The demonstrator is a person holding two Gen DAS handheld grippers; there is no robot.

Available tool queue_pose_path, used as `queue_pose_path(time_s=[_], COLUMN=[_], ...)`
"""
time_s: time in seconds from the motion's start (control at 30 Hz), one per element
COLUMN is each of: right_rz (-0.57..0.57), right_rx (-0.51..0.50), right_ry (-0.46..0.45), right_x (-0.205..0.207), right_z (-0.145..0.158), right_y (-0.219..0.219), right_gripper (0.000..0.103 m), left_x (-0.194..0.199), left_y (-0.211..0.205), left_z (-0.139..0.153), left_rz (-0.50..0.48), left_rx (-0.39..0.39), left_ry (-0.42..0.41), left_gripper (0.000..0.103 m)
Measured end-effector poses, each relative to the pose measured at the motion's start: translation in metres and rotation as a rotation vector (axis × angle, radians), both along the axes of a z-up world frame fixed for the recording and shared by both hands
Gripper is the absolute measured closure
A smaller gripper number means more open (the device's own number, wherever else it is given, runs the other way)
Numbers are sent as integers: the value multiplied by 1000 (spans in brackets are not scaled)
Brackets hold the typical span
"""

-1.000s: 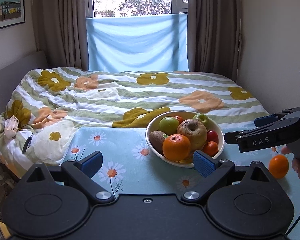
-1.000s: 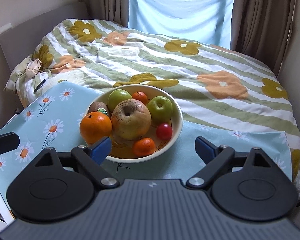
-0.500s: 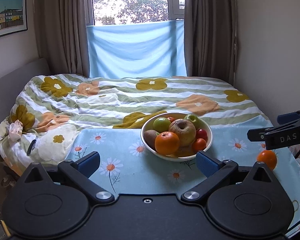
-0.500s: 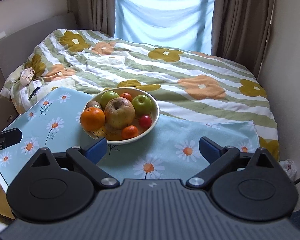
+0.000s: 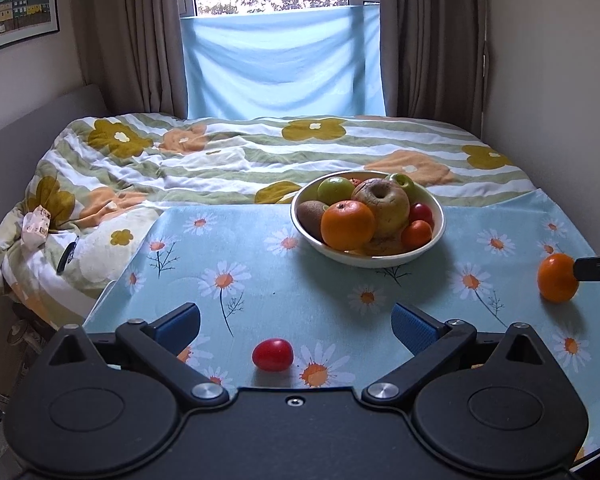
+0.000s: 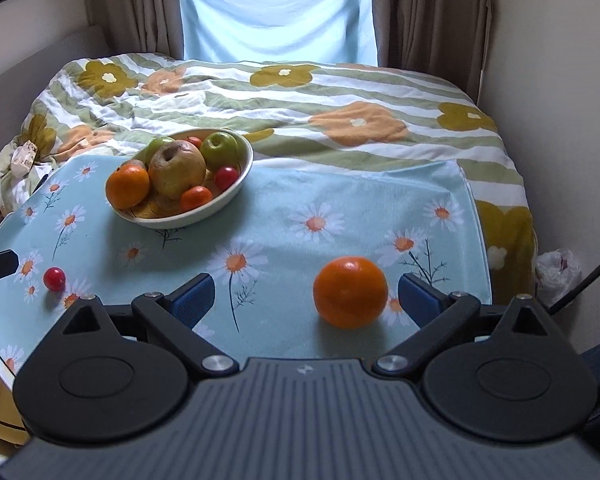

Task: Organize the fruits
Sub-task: 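Grasp the red tomato with the left tool while the right tool grasps the large orange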

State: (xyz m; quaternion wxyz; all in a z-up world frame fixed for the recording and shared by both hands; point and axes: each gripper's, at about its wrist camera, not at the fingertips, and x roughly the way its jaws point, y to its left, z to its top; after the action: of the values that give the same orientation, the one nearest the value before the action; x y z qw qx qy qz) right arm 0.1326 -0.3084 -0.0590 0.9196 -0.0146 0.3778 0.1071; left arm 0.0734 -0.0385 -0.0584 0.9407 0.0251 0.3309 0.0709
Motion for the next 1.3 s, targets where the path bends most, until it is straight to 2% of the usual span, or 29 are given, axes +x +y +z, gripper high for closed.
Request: queue_pose_path(time_s=[0.2,0.5,0.67,0.73,0.93,0.97,1.3], right_rz=[-34,-75,-80,-81,-89,-91,-107], right_rx=[10,28,25,27,29,29,3], right_ry=[26,49,63,66,78,79,86], right_x=[10,28,36,39,44,45,54], right_z=[-23,-45,-51,-53,-56,-57,-64], right_y=[-13,-24,-23,-21,-19,-19,-16], right_gripper=[0,0,0,0,0,0,0], left_x=[10,36,45,47,51,51,47], left_y=[13,33,39,41,43,43,43], left_z=[-22,-55,-65,-68,-73,-74,-75], left_rz=[40,85,97,102,102,104,88], left_rx=[-42,-115,-138,-147,-151,-153,-146], left_ry=[46,131,157,165,197,201,196], left_gripper=[1,17,35,38,57,63,64])
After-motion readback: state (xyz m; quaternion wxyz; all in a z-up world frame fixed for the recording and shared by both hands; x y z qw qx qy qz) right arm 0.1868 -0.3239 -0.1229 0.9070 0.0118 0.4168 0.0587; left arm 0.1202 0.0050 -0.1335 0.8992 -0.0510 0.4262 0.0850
